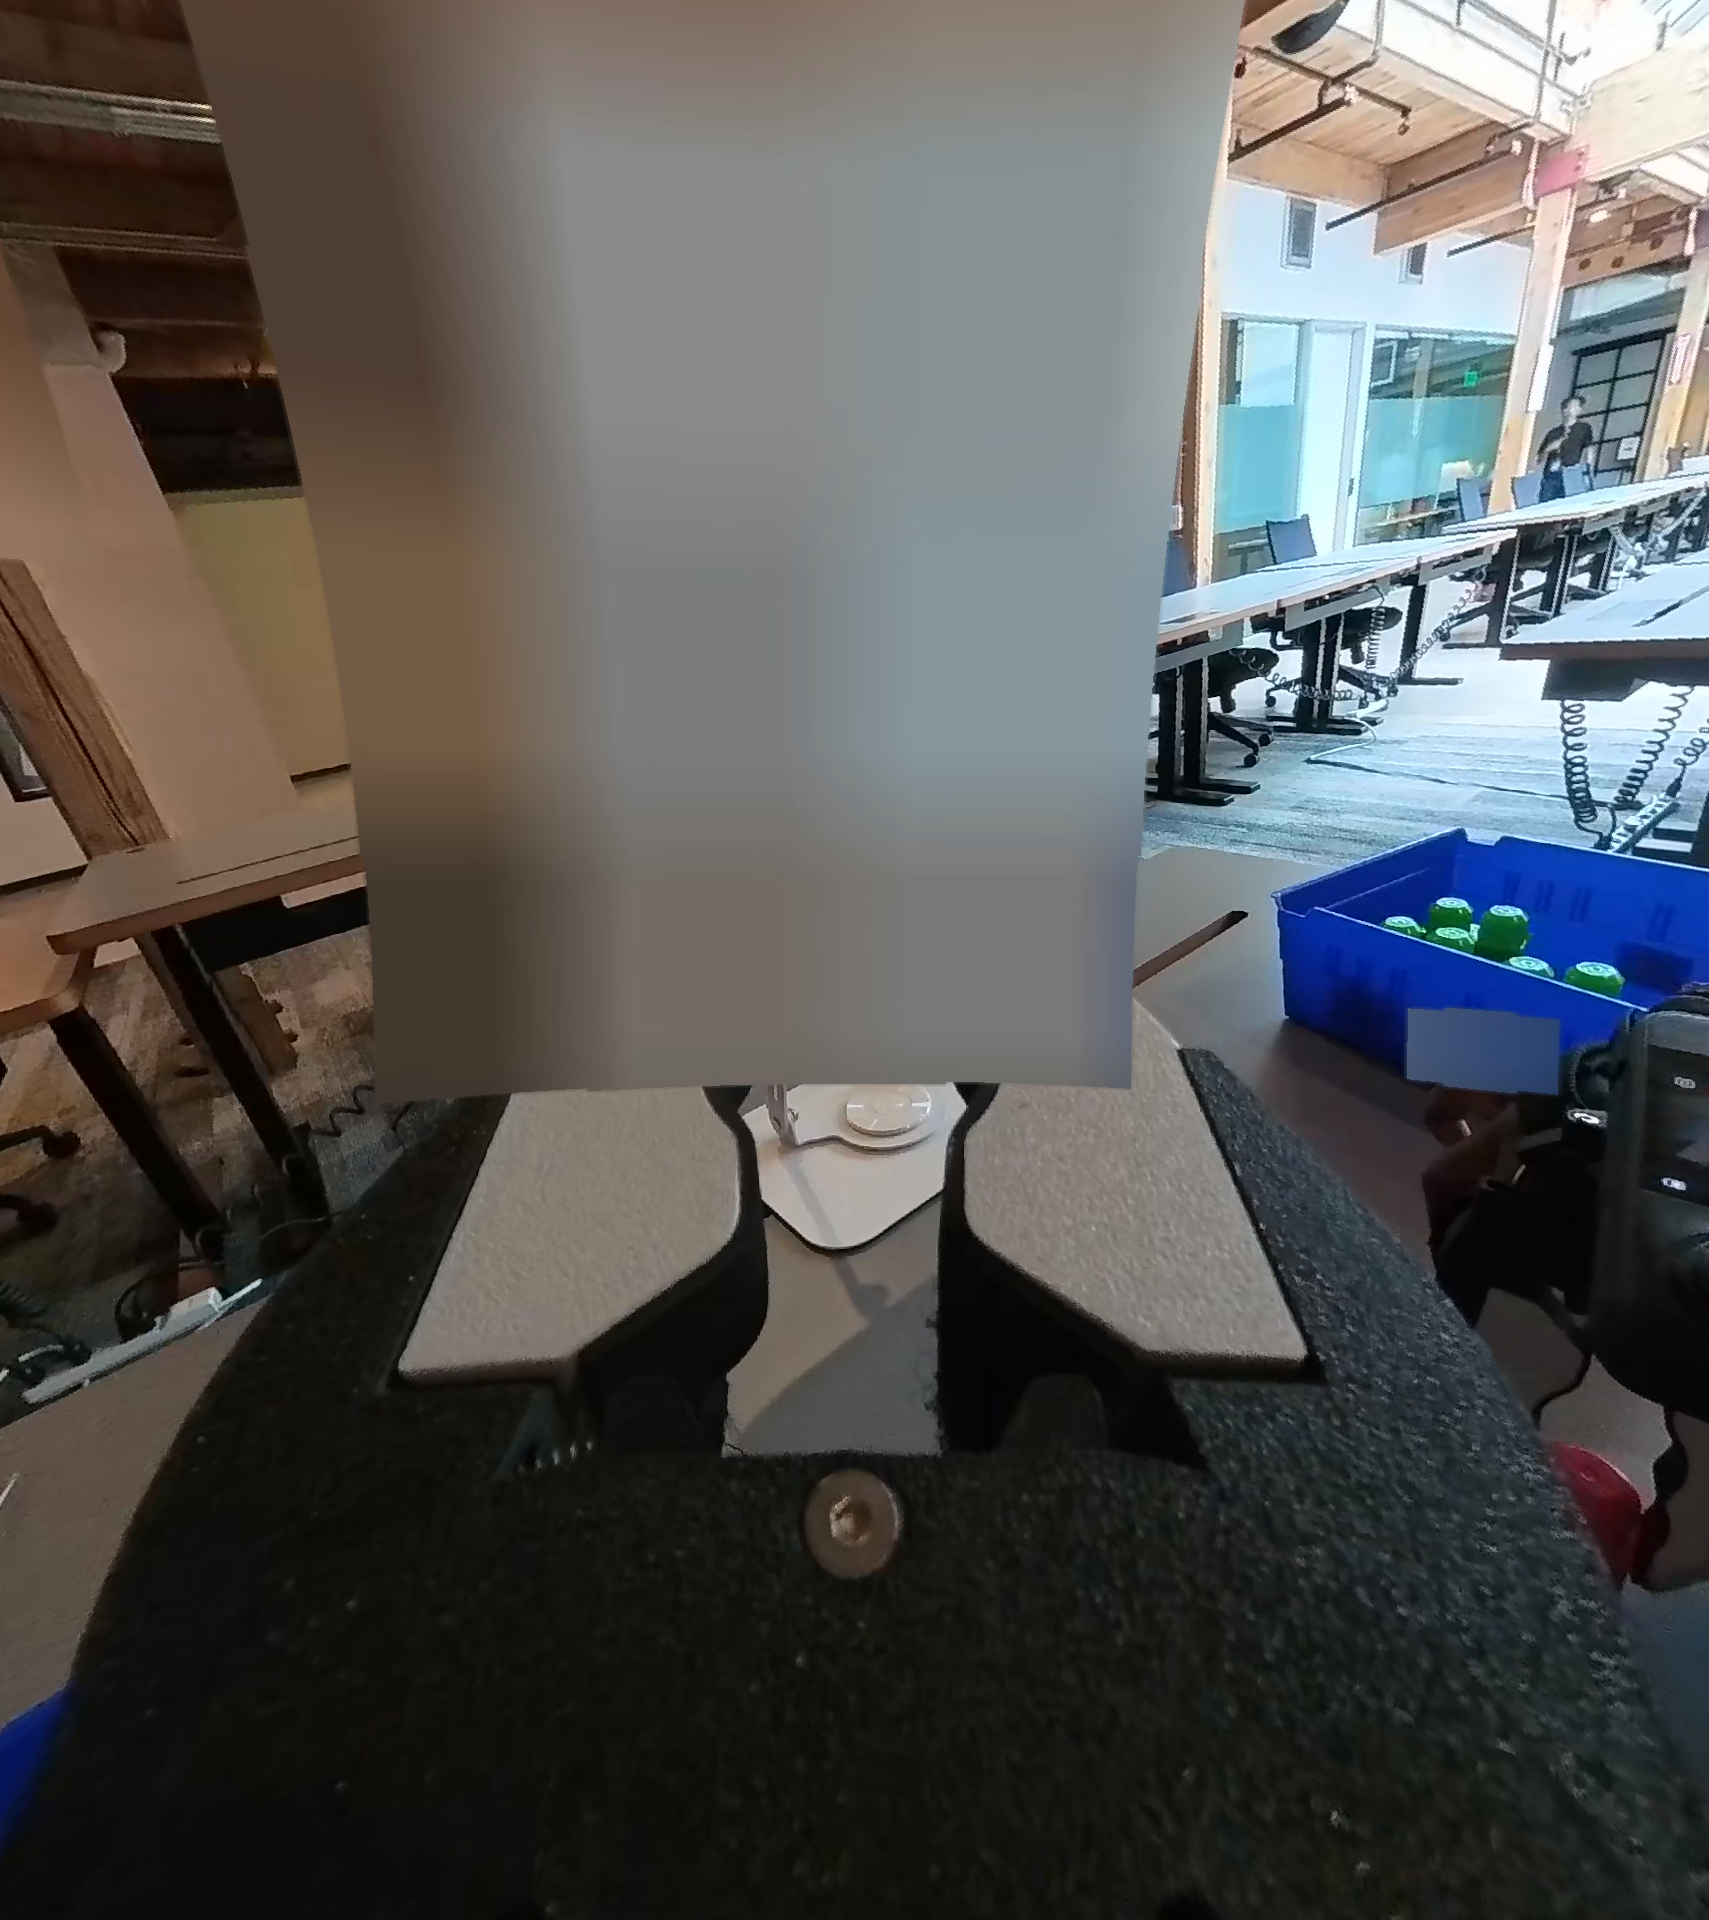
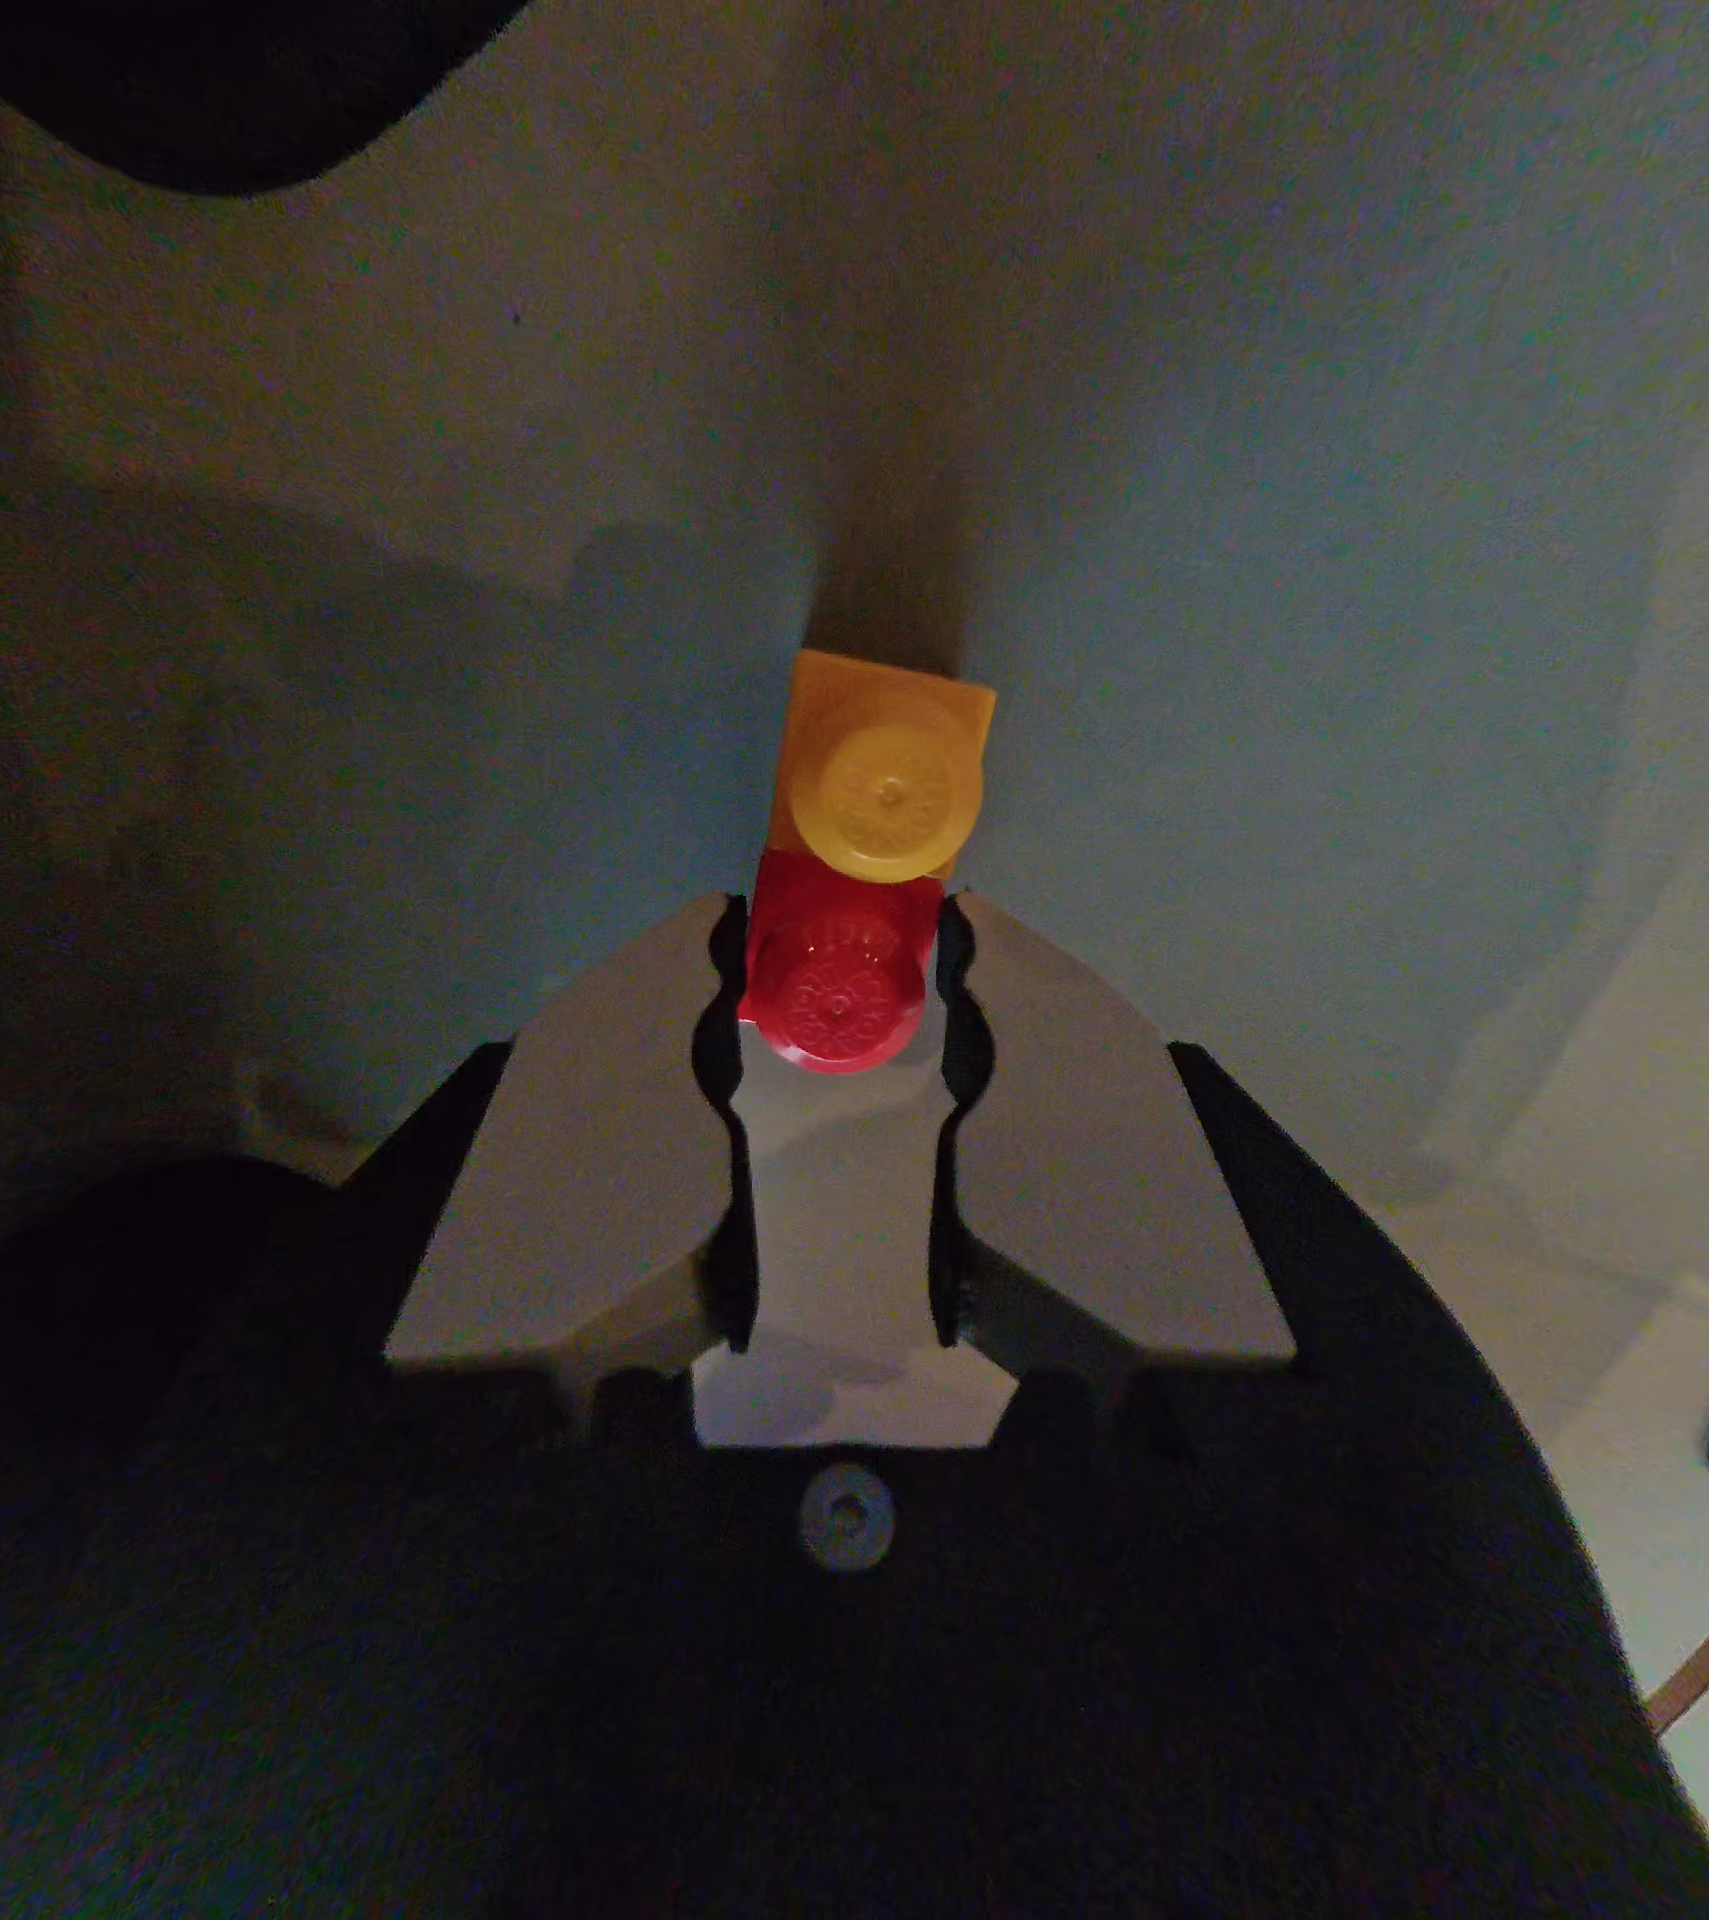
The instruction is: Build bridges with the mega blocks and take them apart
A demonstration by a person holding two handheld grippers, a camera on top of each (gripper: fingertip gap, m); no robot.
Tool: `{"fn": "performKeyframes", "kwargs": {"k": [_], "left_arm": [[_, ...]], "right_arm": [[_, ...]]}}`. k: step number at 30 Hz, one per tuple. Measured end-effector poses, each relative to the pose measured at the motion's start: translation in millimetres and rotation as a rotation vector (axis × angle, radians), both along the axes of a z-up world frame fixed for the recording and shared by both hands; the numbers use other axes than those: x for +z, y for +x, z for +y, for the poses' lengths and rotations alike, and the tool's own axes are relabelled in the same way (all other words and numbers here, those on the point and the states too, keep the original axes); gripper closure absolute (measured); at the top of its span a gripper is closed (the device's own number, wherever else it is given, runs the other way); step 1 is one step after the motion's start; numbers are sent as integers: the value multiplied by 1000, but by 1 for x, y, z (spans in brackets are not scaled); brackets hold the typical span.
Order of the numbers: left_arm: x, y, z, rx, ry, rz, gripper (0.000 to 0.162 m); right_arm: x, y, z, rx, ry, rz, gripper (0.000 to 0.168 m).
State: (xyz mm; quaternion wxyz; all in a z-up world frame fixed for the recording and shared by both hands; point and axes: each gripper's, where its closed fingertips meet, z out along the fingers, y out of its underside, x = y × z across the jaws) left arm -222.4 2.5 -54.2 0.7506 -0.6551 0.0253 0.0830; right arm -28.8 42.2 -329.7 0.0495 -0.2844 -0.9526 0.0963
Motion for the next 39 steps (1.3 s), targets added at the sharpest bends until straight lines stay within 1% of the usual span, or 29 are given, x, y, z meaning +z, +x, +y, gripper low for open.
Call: {"fn": "performKeyframes", "kwargs": {"k": [6,12,17,22,25,28,35,37,39], "left_arm": [[-1,0,0,0,-7,5,127],[-9,-3,-1,11,-59,22,126],[-17,-26,-19,105,-117,37,125],[-28,-67,-58,293,-184,42,125],[-43,-97,-93,451,-273,47,124],[-61,-124,-129,595,-350,-1,123],[-130,-178,-188,875,-599,-175,119],[-143,-190,-198,940,-680,-140,119],[-157,-195,-197,933,-774,-76,118]], "right_arm": [[0,0,-1,1,-3,-1,132],[7,-2,-1,-19,-17,26,119],[34,-4,1,-36,-87,117,113],[67,-5,13,-85,-139,245,109],[80,-1,22,-109,-131,292,109],[88,3,29,-122,-114,319,108],[97,9,31,-123,-92,345,107],[99,10,29,-119,-93,352,107],[103,10,27,-110,-104,363,107]]}}
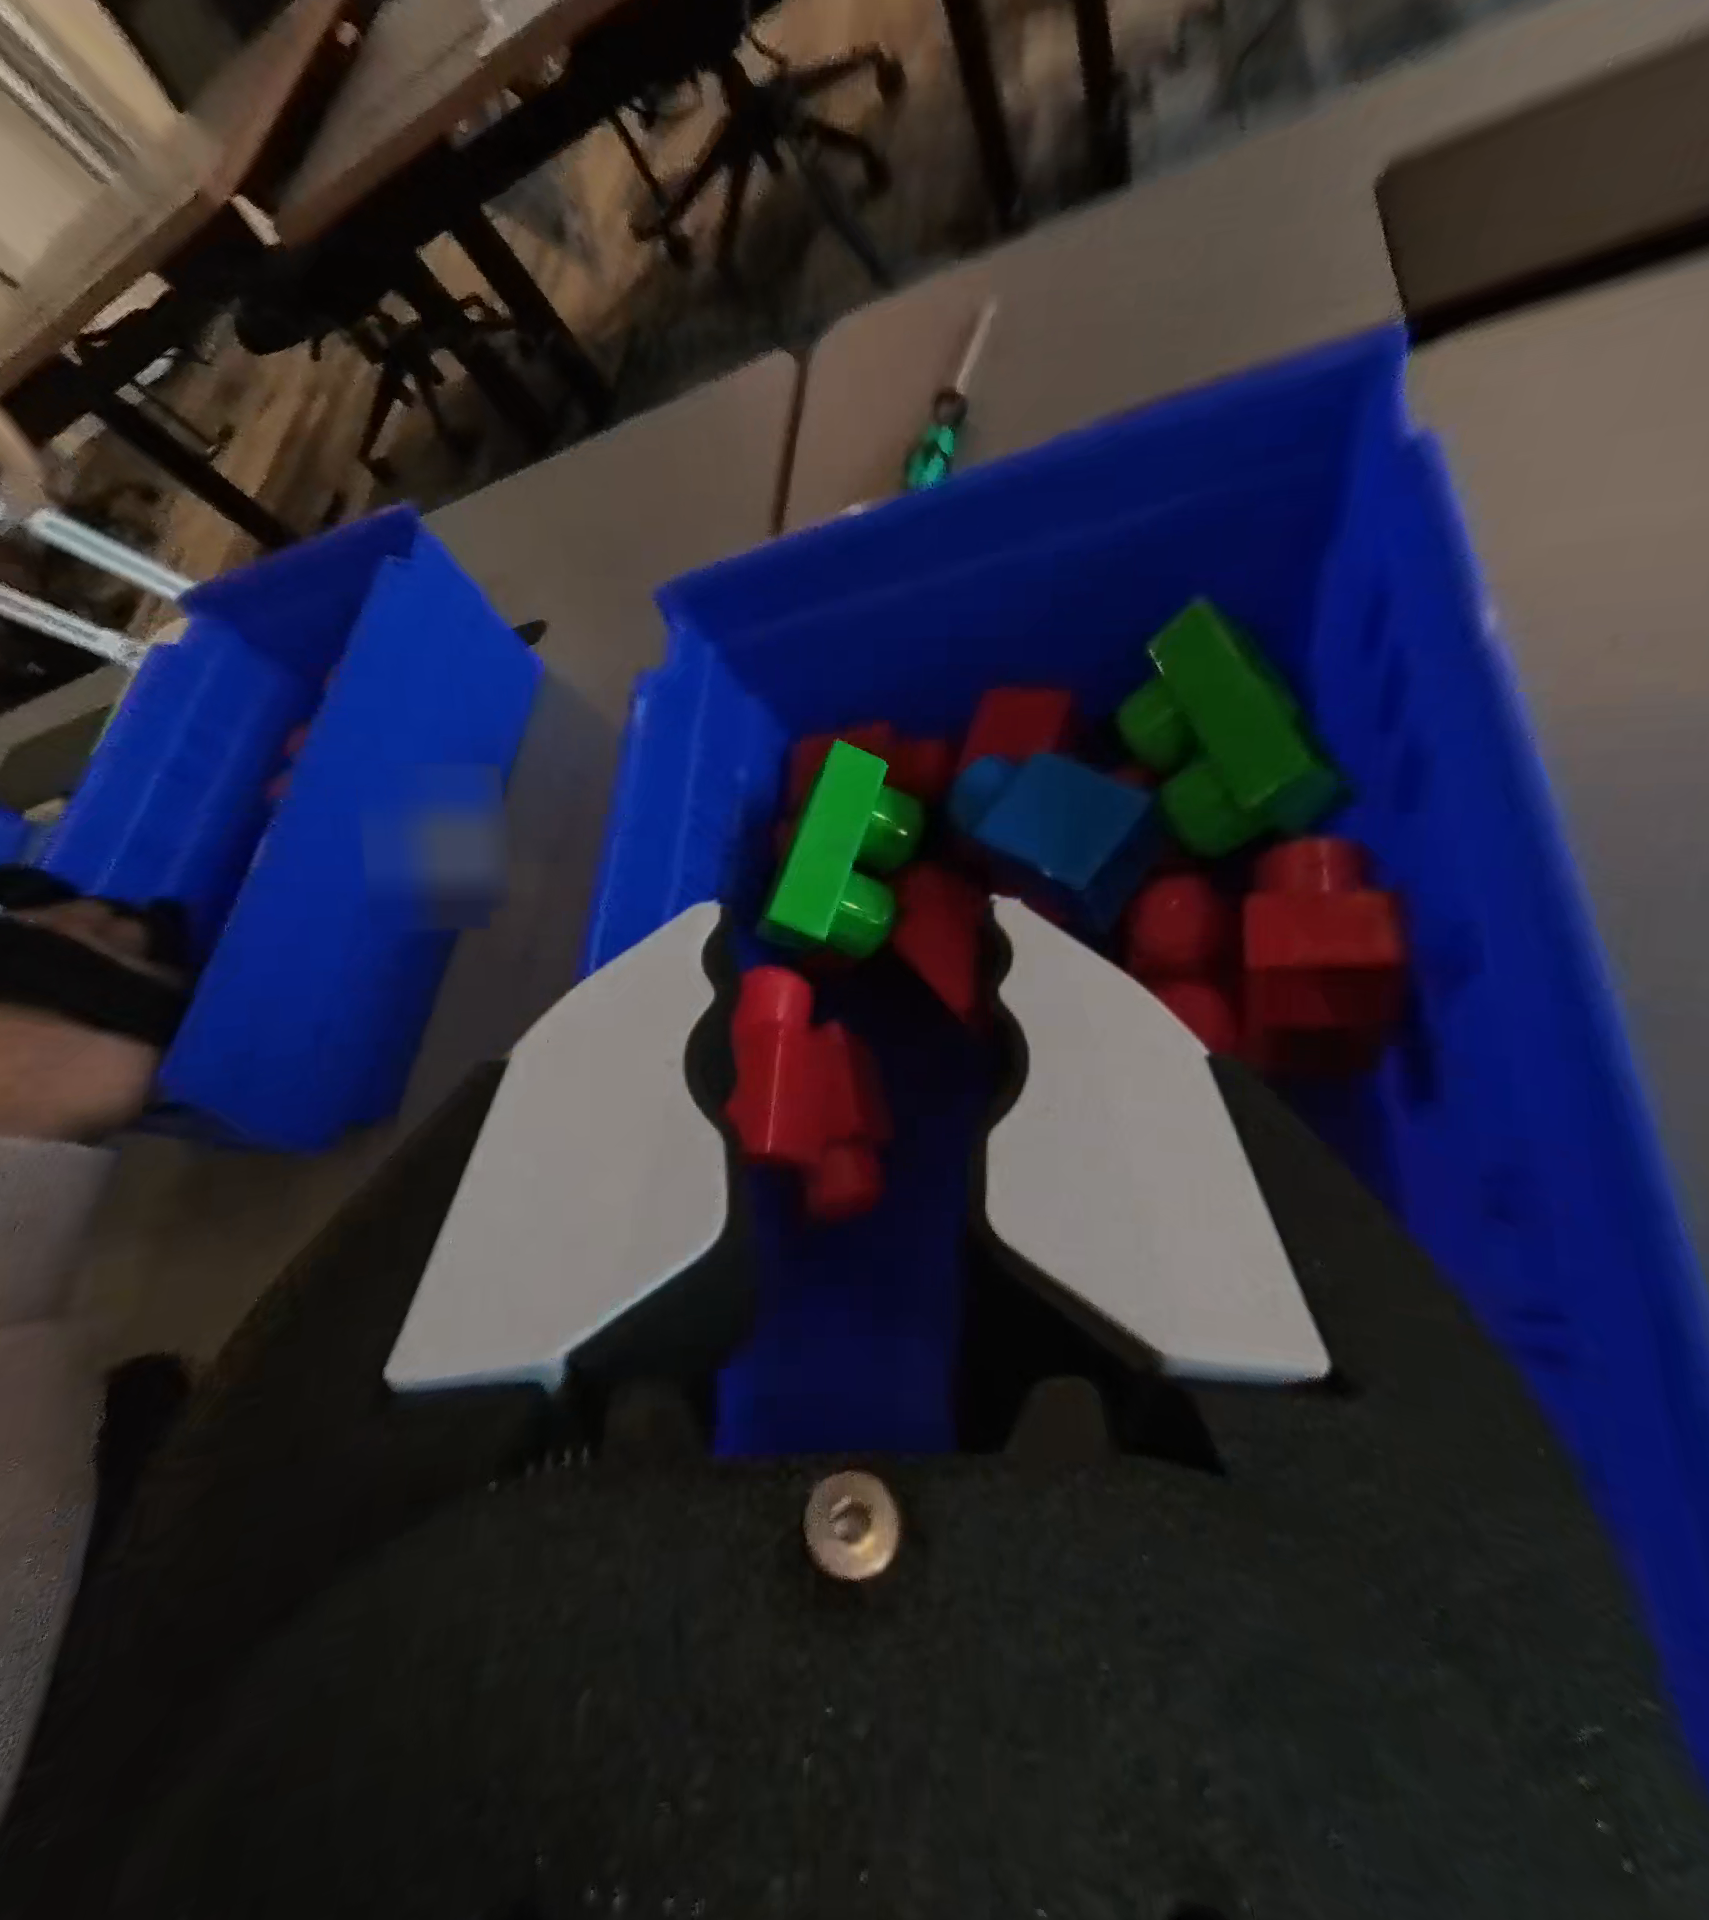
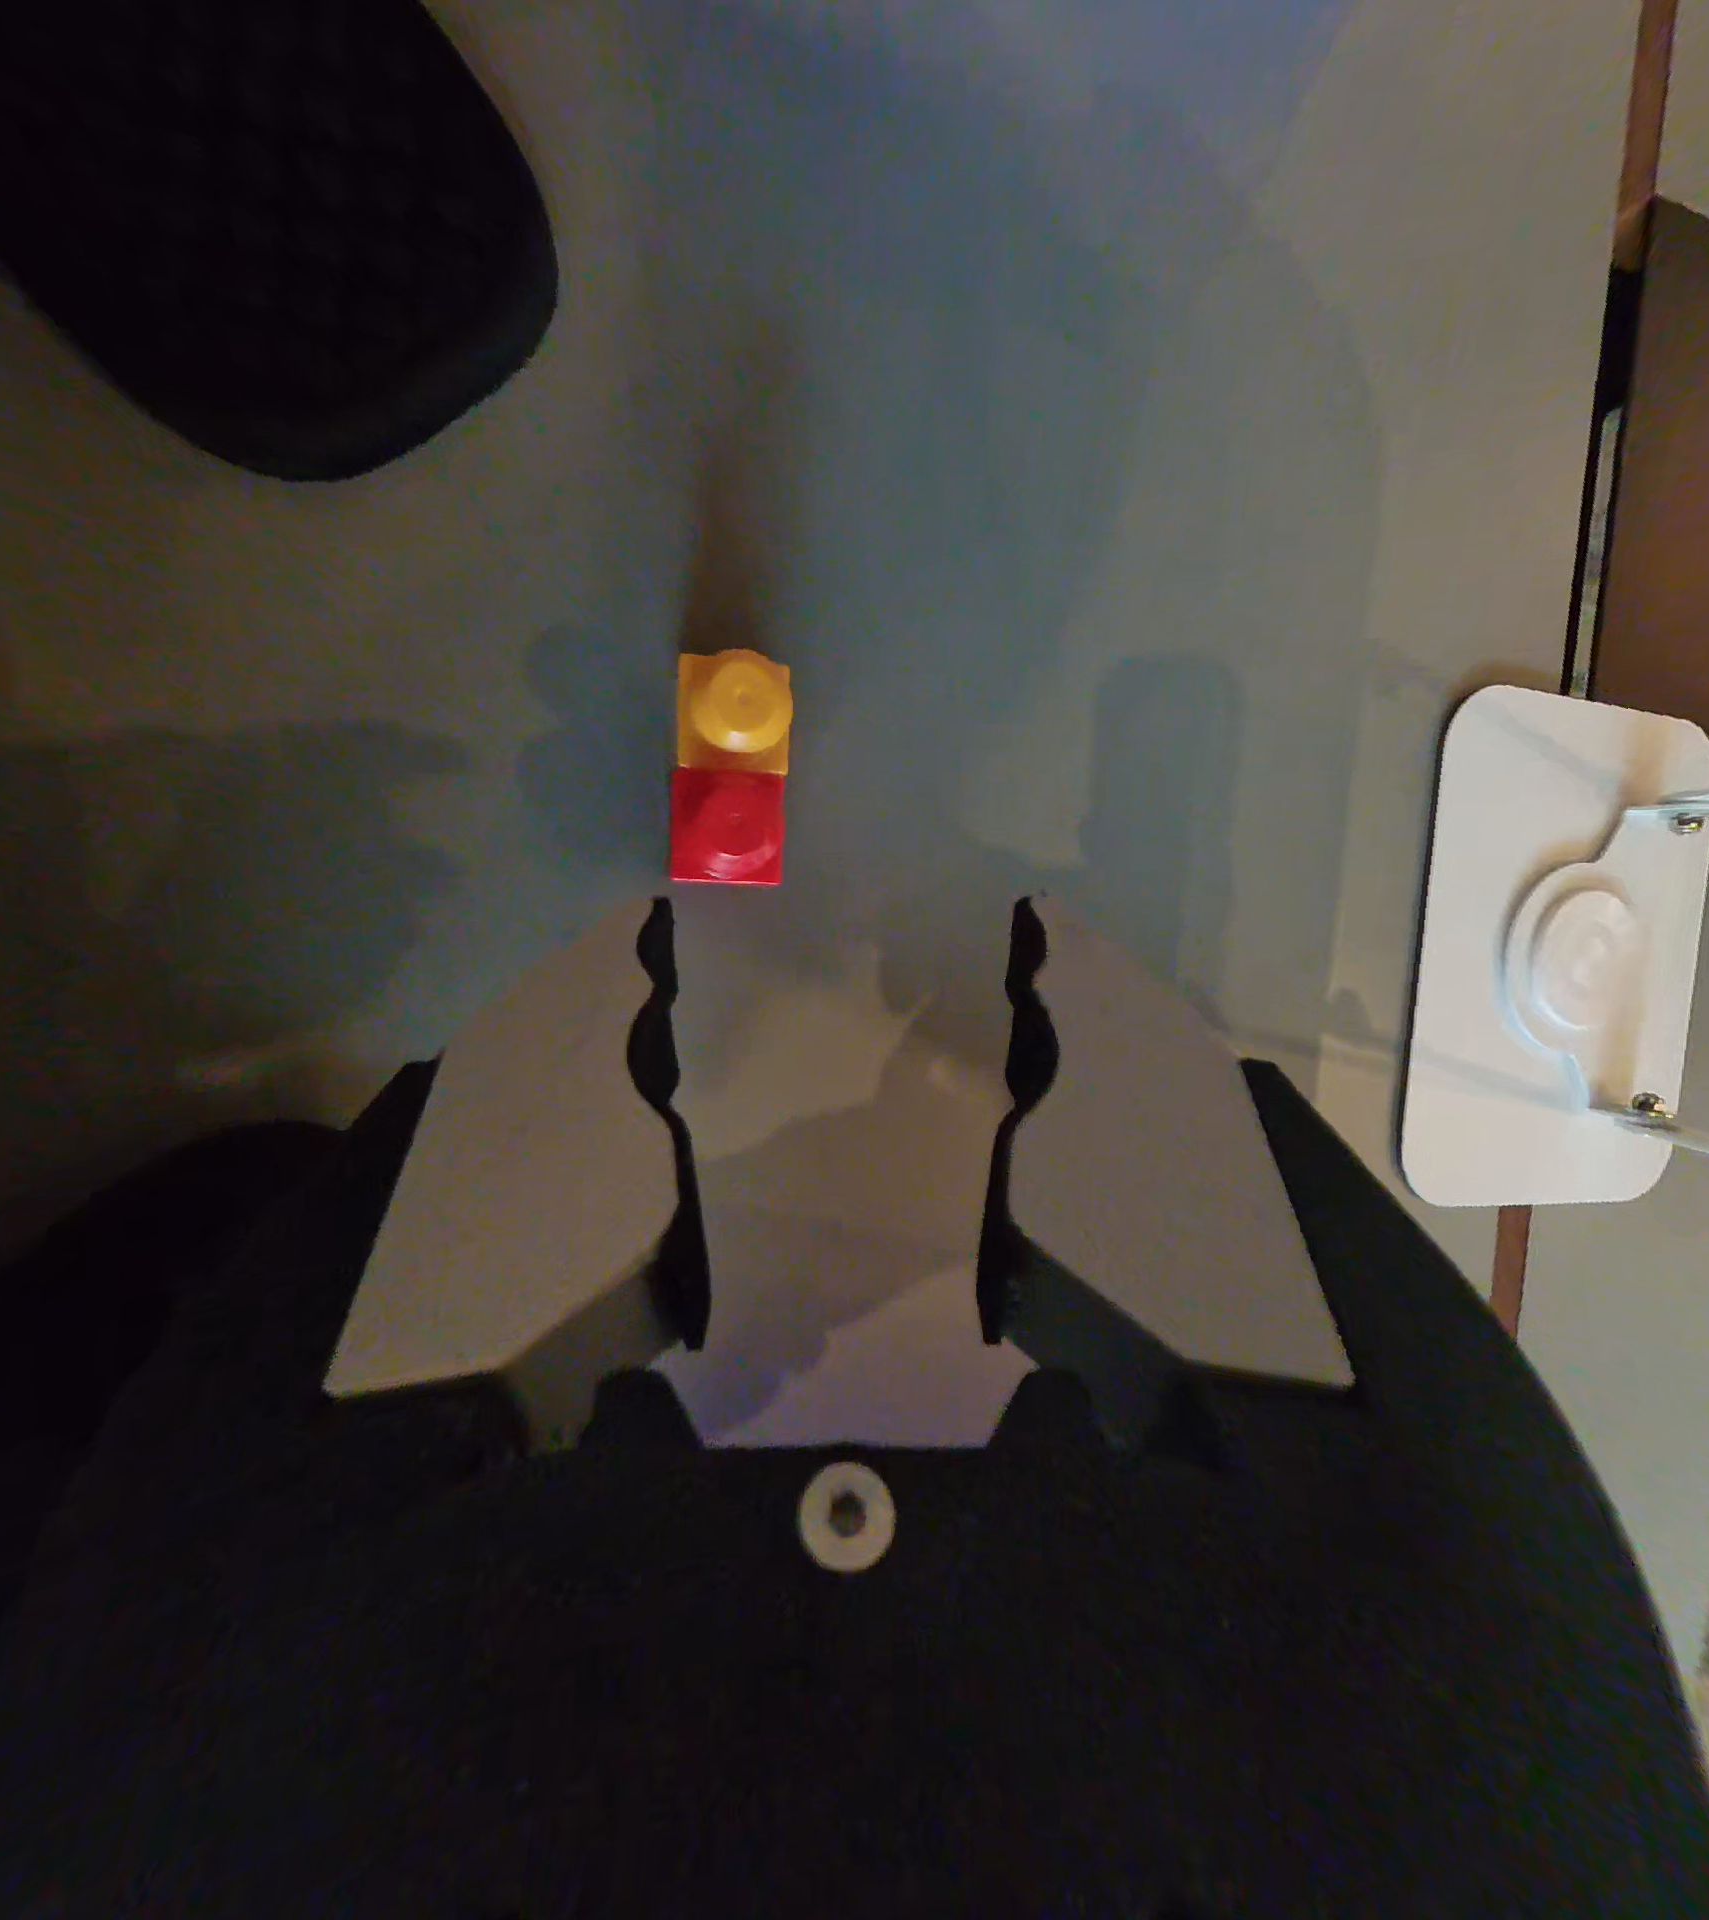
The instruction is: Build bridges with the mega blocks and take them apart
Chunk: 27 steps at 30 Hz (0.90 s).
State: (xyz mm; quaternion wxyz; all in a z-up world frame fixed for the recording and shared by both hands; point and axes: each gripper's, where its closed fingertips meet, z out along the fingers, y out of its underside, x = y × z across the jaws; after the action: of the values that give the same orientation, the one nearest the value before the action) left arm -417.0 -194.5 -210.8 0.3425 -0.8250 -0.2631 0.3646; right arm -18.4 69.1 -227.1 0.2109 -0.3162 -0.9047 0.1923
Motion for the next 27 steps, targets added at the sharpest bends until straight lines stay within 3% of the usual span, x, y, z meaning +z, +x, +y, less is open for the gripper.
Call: {"fn": "performKeyframes", "kwargs": {"k": [6,16,27], "left_arm": [[-23,-18,22,-100,-137,-7,116],[-61,-61,9,-127,-544,-75,115],[-96,-88,10,-108,-720,-148,126]], "right_arm": [[6,4,1,4,14,21,107],[8,5,0,8,37,27,108],[4,5,2,6,62,16,107]]}}
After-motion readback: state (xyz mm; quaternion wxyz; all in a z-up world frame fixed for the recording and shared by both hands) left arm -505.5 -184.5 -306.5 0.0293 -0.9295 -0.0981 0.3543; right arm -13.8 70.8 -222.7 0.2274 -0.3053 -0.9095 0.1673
